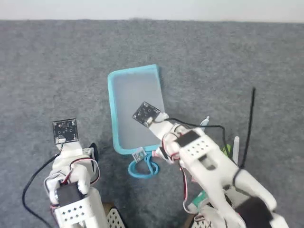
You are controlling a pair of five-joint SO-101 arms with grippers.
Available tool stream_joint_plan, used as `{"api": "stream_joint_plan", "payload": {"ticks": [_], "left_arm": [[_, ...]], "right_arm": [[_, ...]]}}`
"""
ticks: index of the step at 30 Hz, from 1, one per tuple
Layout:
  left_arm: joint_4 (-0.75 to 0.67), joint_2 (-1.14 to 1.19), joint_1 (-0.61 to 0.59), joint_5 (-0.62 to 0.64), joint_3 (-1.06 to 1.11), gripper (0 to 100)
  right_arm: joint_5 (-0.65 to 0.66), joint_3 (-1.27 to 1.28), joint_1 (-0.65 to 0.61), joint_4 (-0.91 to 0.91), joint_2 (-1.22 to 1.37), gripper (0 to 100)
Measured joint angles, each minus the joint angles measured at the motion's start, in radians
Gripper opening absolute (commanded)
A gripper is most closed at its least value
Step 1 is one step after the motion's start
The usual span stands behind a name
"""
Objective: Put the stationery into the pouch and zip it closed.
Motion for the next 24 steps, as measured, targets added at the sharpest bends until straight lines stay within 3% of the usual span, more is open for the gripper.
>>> {"api": "stream_joint_plan", "payload": {"ticks": [13, 20, 24], "left_arm": [[0.0, 0.0, 0.0, 0.0, 0.0, 20], [0.0, 0.0, 0.0, 0.0, 0.0, 20], [0.0, 0.0, 0.0, 0.0, 0.0, 20]], "right_arm": [[-0.1, -0.422, 0.11, -0.011, 0.356, 13.3], [-0.219, -0.457, 0.126, 0.133, 0.255, 13.3], [-0.322, -0.365, 0.044, 0.193, 0.129, 13.6]]}}
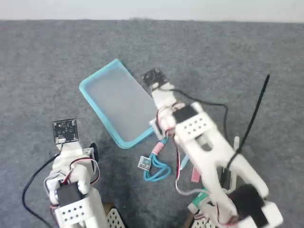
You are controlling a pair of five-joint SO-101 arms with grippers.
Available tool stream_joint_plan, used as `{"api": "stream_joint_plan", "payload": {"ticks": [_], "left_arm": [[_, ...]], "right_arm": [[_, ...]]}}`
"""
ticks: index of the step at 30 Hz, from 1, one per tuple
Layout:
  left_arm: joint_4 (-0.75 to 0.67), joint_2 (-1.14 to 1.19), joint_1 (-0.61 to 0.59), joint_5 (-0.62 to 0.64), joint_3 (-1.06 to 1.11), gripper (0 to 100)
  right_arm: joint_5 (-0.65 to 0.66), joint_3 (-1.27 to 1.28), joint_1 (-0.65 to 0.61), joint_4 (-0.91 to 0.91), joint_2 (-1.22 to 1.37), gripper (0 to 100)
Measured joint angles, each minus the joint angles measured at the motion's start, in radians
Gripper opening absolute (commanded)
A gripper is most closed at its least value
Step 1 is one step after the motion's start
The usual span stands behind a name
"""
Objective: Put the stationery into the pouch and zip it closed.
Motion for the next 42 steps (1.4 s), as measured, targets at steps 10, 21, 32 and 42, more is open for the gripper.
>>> {"api": "stream_joint_plan", "payload": {"ticks": [10, 21, 32, 42], "left_arm": [[0.0, 0.0, 0.0, 0.0, 0.0, 20], [0.0, 0.0, 0.0, 0.0, 0.0, 20], [0.0, 0.0, 0.0, 0.0, 0.0, 20], [0.0, 0.0, 0.0, 0.0, 0.0, 20]], "right_arm": [[-0.109, 0.084, -0.152, -0.028, 0.037, 13.7], [-0.112, 0.081, -0.152, -0.078, 0.173, 13.5], [-0.112, 0.044, -0.081, -0.021, 0.204, 13.8], [-0.157, -0.003, 0.084, -0.032, 0.209, 13.9]]}}
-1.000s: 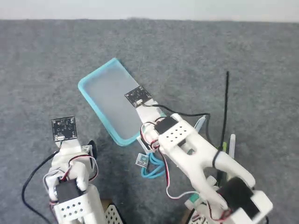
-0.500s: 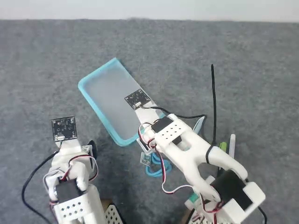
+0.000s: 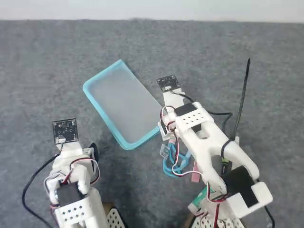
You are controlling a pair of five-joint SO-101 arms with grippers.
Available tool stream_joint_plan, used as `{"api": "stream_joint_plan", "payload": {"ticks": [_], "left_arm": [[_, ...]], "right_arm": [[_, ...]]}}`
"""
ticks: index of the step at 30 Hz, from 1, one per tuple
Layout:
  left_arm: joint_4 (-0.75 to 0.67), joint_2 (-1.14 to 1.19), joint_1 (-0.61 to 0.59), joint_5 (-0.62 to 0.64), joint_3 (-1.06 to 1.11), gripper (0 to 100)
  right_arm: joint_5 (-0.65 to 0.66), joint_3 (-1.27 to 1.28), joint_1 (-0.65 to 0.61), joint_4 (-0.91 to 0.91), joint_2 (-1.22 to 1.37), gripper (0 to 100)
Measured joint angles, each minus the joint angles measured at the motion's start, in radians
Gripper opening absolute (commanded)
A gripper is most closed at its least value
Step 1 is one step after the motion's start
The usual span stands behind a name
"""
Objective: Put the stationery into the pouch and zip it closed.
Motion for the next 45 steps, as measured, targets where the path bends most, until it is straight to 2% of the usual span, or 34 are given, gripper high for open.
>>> {"api": "stream_joint_plan", "payload": {"ticks": [11, 17, 19, 22, 25, 31, 33, 39, 45], "left_arm": [[0.0, 0.0, 0.0, 0.0, 0.0, 20], [0.0, 0.0, 0.0, 0.0, 0.0, 20], [0.0, 0.0, 0.0, 0.0, 0.0, 20], [0.0, 0.0, 0.0, 0.0, 0.0, 20], [0.0, 0.0, 0.0, 0.0, 0.0, 20], [0.0, 0.0, 0.0, 0.0, 0.0, 20], [0.0, 0.0, 0.0, 0.0, 0.0, 20], [0.0, 0.0, 0.0, 0.0, 0.0, 20], [0.0, 0.0, 0.0, 0.0, 0.0, 20]], "right_arm": [[0.048, -0.002, 0.005, -0.003, -0.086, 14.3], [0.054, -0.002, 0.006, 0.055, -0.012, 31.8], [0.054, -0.002, 0.002, 0.075, -0.012, 33.4], [0.054, -0.002, 0.005, 0.107, -0.012, 28.7], [0.054, -0.002, -0.048, 0.11, 0.005, 24.3], [0.057, -0.002, -0.075, 0.035, 0.066, 22.3], [0.057, -0.003, -0.075, 0.023, 0.077, 21.5], [-0.014, -0.034, -0.075, 0.018, 0.109, 5.0], [-0.037, -0.114, -0.017, 0.018, 0.157, 1.5]]}}
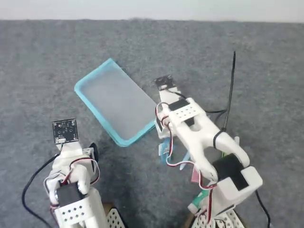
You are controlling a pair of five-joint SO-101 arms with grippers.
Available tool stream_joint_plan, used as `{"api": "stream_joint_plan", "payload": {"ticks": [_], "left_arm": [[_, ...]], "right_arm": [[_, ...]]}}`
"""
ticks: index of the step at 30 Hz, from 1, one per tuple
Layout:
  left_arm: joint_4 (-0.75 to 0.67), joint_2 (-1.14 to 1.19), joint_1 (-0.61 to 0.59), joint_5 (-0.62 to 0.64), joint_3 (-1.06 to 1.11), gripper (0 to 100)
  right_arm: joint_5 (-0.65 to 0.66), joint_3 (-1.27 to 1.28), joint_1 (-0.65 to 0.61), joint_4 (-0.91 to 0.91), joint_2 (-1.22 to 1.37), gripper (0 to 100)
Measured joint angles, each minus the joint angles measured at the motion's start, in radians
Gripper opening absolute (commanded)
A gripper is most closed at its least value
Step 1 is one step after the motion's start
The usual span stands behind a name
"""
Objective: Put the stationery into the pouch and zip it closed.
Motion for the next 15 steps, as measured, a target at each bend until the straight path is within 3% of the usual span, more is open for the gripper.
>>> {"api": "stream_joint_plan", "payload": {"ticks": [9, 15], "left_arm": [[0.0, 0.0, 0.0, 0.0, 0.0, 20], [0.0, 0.0, 0.0, 0.0, 0.0, 20]], "right_arm": [[-0.002, -0.012, 0.038, 0.009, -0.014, 0.6], [0.078, 0.0, 0.038, 0.057, -0.262, 0.6]]}}
